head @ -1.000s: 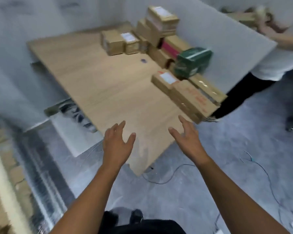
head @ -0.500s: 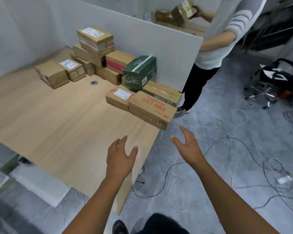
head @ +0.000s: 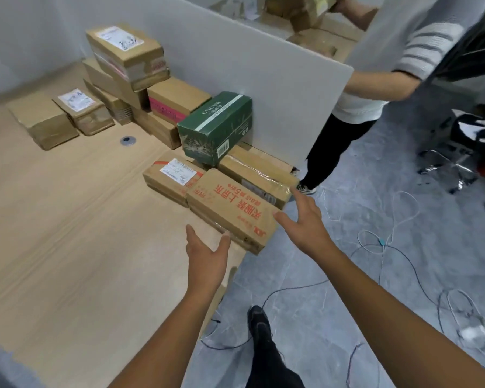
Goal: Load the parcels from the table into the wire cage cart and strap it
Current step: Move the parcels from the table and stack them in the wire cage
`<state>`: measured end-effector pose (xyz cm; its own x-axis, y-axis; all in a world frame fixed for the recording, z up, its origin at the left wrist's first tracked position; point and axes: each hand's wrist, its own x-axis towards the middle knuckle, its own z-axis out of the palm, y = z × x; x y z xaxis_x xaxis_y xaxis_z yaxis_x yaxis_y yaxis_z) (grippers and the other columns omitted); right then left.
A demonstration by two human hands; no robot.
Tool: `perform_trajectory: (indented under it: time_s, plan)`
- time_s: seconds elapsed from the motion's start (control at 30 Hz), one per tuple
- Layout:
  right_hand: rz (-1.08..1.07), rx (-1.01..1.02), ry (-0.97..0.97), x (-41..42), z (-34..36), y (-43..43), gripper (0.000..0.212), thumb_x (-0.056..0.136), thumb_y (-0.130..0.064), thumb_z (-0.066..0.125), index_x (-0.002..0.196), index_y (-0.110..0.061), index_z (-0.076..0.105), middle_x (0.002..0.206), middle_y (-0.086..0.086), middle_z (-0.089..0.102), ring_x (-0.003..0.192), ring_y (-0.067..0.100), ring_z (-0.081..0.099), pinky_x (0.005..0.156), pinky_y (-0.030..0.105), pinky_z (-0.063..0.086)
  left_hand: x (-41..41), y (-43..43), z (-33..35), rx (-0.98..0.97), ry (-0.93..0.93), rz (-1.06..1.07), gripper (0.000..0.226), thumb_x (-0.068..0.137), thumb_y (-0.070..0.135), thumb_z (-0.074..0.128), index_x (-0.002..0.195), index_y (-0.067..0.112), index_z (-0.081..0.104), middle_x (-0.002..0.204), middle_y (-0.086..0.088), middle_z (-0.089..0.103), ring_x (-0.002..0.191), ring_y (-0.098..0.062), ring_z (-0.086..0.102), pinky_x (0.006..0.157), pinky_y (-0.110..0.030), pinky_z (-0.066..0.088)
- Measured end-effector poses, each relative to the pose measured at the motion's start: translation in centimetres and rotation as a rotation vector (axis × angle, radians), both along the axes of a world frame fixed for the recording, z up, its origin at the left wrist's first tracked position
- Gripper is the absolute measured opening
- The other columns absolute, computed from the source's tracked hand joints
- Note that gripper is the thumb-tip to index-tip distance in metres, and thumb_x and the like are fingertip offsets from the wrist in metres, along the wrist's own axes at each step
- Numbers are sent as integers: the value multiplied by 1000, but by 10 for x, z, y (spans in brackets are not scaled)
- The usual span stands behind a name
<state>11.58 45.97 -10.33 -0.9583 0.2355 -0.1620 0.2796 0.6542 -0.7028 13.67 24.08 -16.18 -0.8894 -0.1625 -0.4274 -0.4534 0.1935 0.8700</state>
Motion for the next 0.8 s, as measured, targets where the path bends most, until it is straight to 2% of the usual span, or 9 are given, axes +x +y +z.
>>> perform_trajectory:
  time_s: [0.13,0.2,0.27,0.33,0.4,0.47,0.53,0.6,0.8]
  plan:
    - [117,11,-62,-107,-23,43,77,99,-45,63,164,-26,25,169,3,20,157,22,14,124,38,17,-34,50,-38,73,-133,86,113,89,61,70,165,26,-6,173,-5,10,158,-22,19,126,-45,26]
    - [150,35,-86,-161,-36,61,77,99,-45,62,163,-23,26,167,6,24,155,26,20,126,43,22,-52,73,-52,134,-148,142,102,92,47,74,164,29,4,168,-3,26,152,-21,33,122,-45,34]
    - [193,74,-143,-202,-51,74,78,98,-48,61,163,-22,27,166,8,27,154,29,25,125,46,25,-67,89,-65,174,-106,214,79,95,33,74,156,33,24,150,5,53,133,-14,57,112,-47,49]
    - [271,101,-247,-225,-68,79,82,96,-55,59,164,-24,24,165,10,30,151,33,32,122,48,30,-78,98,-73,220,-86,302,69,96,30,73,151,34,32,134,14,63,120,-11,66,104,-50,55]
    - [356,95,-333,-229,-82,80,86,93,-62,58,163,-25,25,161,10,39,144,33,43,117,49,39,-79,103,-74,268,-83,350,76,92,41,74,153,41,29,134,17,64,118,-12,68,101,-52,57]
    - [382,34,-357,-222,-86,79,84,84,-70,61,153,-27,38,146,5,56,129,28,58,106,47,50,-77,106,-73,300,-106,351,80,87,51,75,152,51,28,137,17,63,119,-14,68,101,-52,56]
    - [350,-85,-352,-207,-87,81,82,74,-73,65,141,-29,46,126,-3,66,112,20,67,92,38,57,-71,110,-75,325,-99,391,63,90,46,76,140,57,39,134,14,67,119,-15,69,100,-51,57]
    - [360,-137,-335,-188,-87,83,81,70,-73,68,136,-31,48,117,-7,66,104,14,67,81,30,54,-63,109,-74,329,-86,455,48,92,41,76,125,60,47,125,14,72,112,-14,72,96,-49,60]
    - [434,-247,-313,-129,-87,74,89,67,-75,74,143,-41,43,133,-5,49,119,13,57,103,39,51,-15,73,-68,353,-82,507,62,94,35,74,148,33,42,126,3,73,108,-22,75,93,-54,60]
